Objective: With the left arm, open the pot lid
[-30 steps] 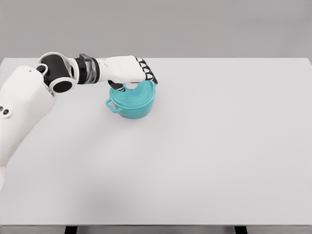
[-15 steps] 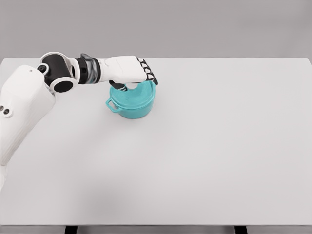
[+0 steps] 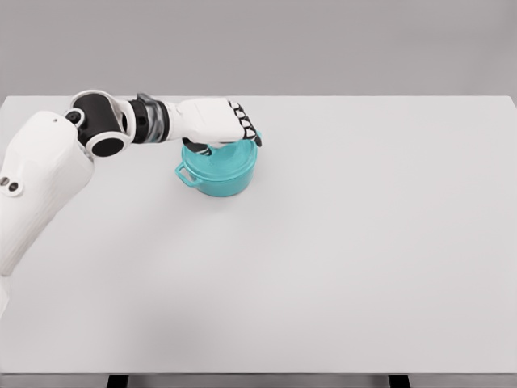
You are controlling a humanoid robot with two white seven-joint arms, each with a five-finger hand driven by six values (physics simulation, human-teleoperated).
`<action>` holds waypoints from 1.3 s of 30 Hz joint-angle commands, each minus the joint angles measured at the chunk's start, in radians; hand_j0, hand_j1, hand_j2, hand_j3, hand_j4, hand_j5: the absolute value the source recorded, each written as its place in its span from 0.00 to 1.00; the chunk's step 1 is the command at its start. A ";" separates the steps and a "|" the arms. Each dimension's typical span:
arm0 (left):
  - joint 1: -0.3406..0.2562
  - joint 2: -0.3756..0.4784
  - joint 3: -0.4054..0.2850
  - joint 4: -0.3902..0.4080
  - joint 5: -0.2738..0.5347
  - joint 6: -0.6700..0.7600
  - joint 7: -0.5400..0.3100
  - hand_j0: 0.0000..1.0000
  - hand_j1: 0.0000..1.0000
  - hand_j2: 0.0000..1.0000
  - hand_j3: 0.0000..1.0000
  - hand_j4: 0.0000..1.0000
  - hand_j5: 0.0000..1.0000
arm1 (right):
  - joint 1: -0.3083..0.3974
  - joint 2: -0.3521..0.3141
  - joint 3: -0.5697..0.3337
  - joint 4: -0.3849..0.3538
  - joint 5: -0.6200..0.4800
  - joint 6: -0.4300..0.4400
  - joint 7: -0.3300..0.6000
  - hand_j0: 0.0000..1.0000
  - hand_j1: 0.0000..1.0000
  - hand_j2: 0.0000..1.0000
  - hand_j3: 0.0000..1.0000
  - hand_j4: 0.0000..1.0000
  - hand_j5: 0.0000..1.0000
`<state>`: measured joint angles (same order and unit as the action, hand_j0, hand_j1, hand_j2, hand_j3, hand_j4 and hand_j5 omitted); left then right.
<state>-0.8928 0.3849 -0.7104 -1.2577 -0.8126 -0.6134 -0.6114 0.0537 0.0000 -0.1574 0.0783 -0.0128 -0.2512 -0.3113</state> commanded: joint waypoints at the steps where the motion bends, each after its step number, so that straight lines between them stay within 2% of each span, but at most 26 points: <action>1: 0.000 0.009 0.000 0.000 0.003 0.003 0.000 0.86 0.86 0.86 0.86 0.86 0.86 | 0.000 0.000 0.001 0.000 -0.001 0.000 0.000 1.00 1.00 1.00 1.00 1.00 1.00; 7: 0.000 0.015 0.000 0.000 0.003 0.003 0.000 0.86 0.86 0.86 0.86 0.86 0.86 | 0.000 0.000 -0.001 0.000 -0.001 0.000 0.000 1.00 1.00 1.00 1.00 1.00 1.00; 12: 0.000 0.014 0.000 0.001 0.003 0.003 0.000 0.80 0.80 0.80 0.80 0.80 0.80 | 0.000 0.000 -0.001 0.000 -0.001 0.000 0.000 1.00 1.00 1.00 1.00 1.00 1.00; 24: 0.000 0.014 0.000 0.008 0.003 0.003 0.000 0.75 0.75 0.75 0.75 0.75 0.75 | 0.000 0.000 0.001 0.000 -0.001 0.000 0.000 1.00 1.00 1.00 1.00 1.00 1.00; 30: 0.000 0.014 0.000 0.008 0.004 0.003 0.000 0.68 0.68 0.68 0.68 0.68 0.68 | 0.000 0.000 -0.001 0.000 -0.001 0.000 0.000 1.00 1.00 1.00 1.00 1.00 1.00; 39: 0.000 0.015 -0.011 0.008 0.006 0.003 0.000 0.63 0.63 0.63 0.63 0.63 0.63 | 0.000 0.000 -0.001 0.000 -0.001 0.000 0.000 1.00 1.00 1.00 1.00 1.00 1.00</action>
<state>-0.8912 0.3988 -0.7202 -1.2501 -0.8111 -0.6134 -0.6113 0.0537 0.0000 -0.1575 0.0783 -0.0128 -0.2511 -0.3113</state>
